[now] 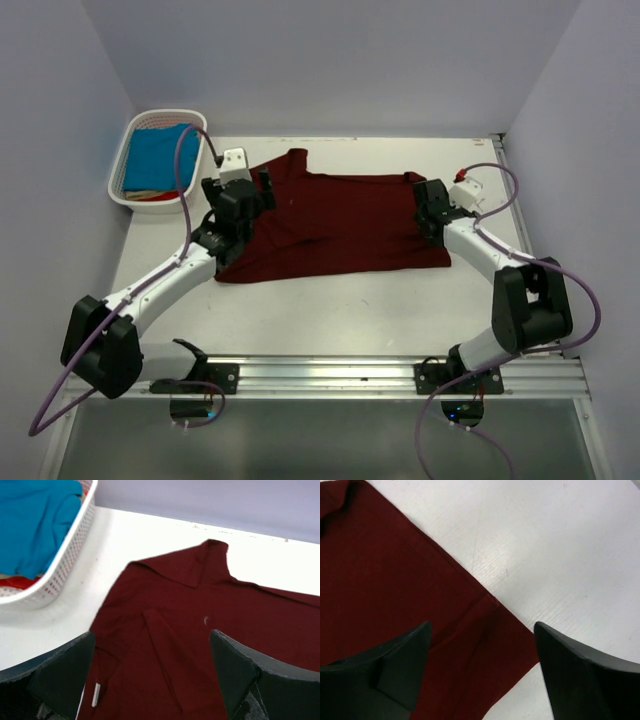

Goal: Fold and stack the t-shirts
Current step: Fold the flattened tshirt in 1/3 of the way

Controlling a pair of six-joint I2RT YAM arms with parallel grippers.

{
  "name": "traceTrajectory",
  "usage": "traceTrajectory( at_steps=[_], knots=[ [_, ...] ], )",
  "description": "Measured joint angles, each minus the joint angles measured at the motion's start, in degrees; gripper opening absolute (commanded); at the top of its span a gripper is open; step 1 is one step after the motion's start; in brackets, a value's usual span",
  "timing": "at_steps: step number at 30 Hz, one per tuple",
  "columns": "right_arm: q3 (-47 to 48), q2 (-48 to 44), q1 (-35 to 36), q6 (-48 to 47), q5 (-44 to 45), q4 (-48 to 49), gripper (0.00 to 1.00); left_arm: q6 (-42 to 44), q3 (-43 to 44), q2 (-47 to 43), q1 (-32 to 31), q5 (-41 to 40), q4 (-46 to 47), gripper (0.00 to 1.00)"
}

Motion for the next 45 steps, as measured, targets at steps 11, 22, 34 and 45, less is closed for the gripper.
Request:
traceTrajectory(
  at_steps=[11,22,34,45],
  knots=[
    [-1.7,-1.5,0.0,-2.2,-8.2,0.4,0.00,-9.4,-7.6,-2.4,0.0,13.5,-8.9,0.00],
    [-0.9,-0.1,0.0,-0.1,-11.7,-2.1,0.00,-11.8,-9.1,4.0,0.0,18.4,-9.0,0.00],
    [3.0,9.3,0.0,1.9,-11.4,-5.4,0.00,-13.0,-12.7,7.1,0.0,19.3,-8.5,0.00],
    [10.4,14.9,0.0,1.6,-7.5,-6.0,0.00,-13.0,-13.8,8.9,0.0,19.3,-7.5,0.00]
  ],
)
